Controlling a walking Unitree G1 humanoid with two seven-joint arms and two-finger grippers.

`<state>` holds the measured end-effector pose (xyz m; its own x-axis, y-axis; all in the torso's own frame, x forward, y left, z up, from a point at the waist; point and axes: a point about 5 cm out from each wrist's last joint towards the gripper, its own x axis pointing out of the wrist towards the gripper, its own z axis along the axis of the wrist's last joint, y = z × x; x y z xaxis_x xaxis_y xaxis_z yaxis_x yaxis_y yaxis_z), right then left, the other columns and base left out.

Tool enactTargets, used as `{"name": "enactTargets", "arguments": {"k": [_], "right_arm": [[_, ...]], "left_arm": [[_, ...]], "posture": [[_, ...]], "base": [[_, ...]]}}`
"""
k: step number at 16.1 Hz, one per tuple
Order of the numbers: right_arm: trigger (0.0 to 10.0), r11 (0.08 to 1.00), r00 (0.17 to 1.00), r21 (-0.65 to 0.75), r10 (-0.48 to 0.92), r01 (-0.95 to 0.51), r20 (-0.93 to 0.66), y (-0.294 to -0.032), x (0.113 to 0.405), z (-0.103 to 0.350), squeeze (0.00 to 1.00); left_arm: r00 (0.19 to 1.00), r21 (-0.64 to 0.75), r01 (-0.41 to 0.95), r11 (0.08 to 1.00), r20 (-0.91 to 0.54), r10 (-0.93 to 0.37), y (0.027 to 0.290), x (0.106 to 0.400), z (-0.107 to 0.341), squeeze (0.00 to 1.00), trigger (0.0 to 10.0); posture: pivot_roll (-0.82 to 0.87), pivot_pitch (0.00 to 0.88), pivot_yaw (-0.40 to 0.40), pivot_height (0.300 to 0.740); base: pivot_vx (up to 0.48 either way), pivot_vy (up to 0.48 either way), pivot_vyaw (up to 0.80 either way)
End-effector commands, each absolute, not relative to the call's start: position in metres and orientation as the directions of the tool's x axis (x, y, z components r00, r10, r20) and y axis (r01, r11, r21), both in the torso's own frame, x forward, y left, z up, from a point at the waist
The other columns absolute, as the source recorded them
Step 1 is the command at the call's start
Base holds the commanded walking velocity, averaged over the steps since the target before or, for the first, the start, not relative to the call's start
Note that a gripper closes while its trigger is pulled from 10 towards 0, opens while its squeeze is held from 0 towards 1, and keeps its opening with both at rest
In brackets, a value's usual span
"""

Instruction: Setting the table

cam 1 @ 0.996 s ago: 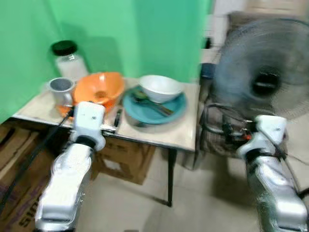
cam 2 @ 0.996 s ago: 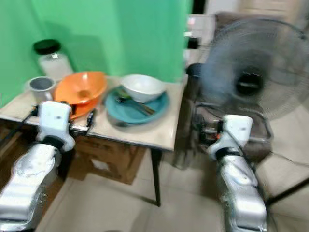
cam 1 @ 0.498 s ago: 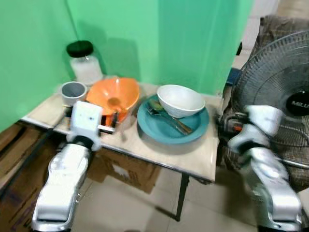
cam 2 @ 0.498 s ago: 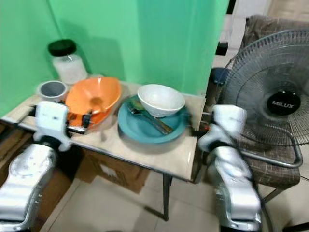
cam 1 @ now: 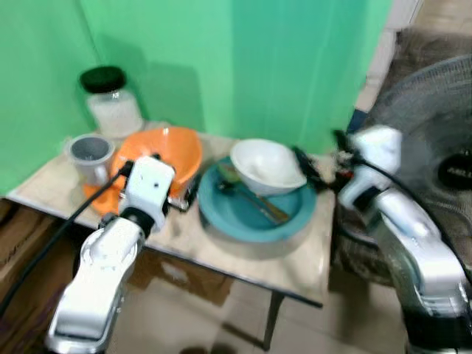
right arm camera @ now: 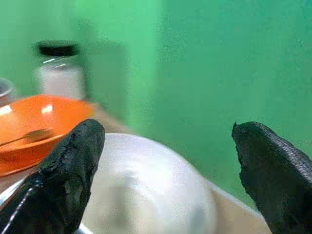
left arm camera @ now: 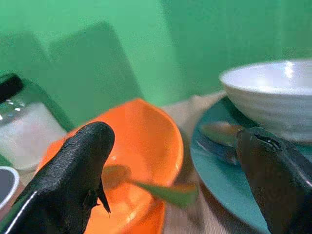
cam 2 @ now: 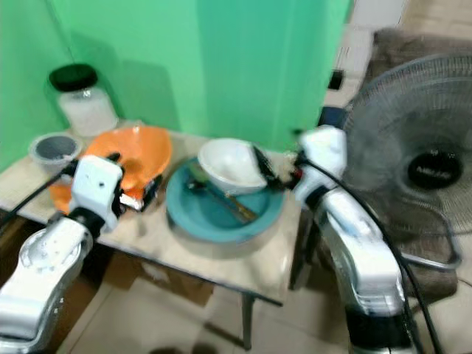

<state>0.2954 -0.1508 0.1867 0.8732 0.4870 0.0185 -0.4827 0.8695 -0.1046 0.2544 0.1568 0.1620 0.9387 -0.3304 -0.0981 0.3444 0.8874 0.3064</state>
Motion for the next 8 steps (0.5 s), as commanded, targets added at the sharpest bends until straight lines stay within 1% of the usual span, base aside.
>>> {"name": "enactTargets", "arguments": {"k": [1, 2, 4, 6, 8], "right_arm": [[10.0, 0.855, 0.861, -0.119, 0.509, -0.506, -0.002, -0.152, 0.298, 0.185, 1.0], [10.0, 0.778, 0.798, -0.187, 0.598, -0.6, -0.074, -0.148, 0.311, 0.189, 1.0], [10.0, 0.682, 0.717, -0.226, 0.678, -0.696, -0.162, -0.145, 0.318, 0.191, 1.0], [10.0, 0.552, 0.601, -0.241, 0.75, -0.798, -0.276, -0.144, 0.321, 0.19, 1.0], [10.0, 0.519, 0.564, -0.221, 0.753, -0.826, -0.339, -0.145, 0.324, 0.187, 1.0]], "left_arm": [[0.921, 0.296, 0.388, 0.873, -0.115, -0.371, 0.153, 0.255, 0.162, 0.0, 10.0], [0.883, 0.318, 0.47, 0.824, -0.157, -0.443, 0.153, 0.256, 0.162, 0.0, 10.0], [0.849, 0.32, 0.528, 0.786, -0.192, -0.493, 0.156, 0.256, 0.163, 0.0, 10.0], [0.787, 0.306, 0.617, 0.725, -0.246, -0.566, 0.158, 0.251, 0.164, 0.0, 10.0], [0.733, 0.293, 0.68, 0.672, -0.28, -0.62, 0.157, 0.246, 0.164, 0.0, 10.0]], "posture": [[0.11, 0.0, 0.054, 0.74], [0.12, 0.0, 0.054, 0.74], [0.12, 0.0, 0.05, 0.74], [0.13, 0.0, 0.043, 0.74], [0.13, 0.0, 0.043, 0.74]], "base": [[0.0, 0.0, 0.0], [0.0, 0.0, 0.0], [0.0, 0.0, 0.0], [0.0, 0.0, 0.0], [0.0, 0.0, 0.0]]}}
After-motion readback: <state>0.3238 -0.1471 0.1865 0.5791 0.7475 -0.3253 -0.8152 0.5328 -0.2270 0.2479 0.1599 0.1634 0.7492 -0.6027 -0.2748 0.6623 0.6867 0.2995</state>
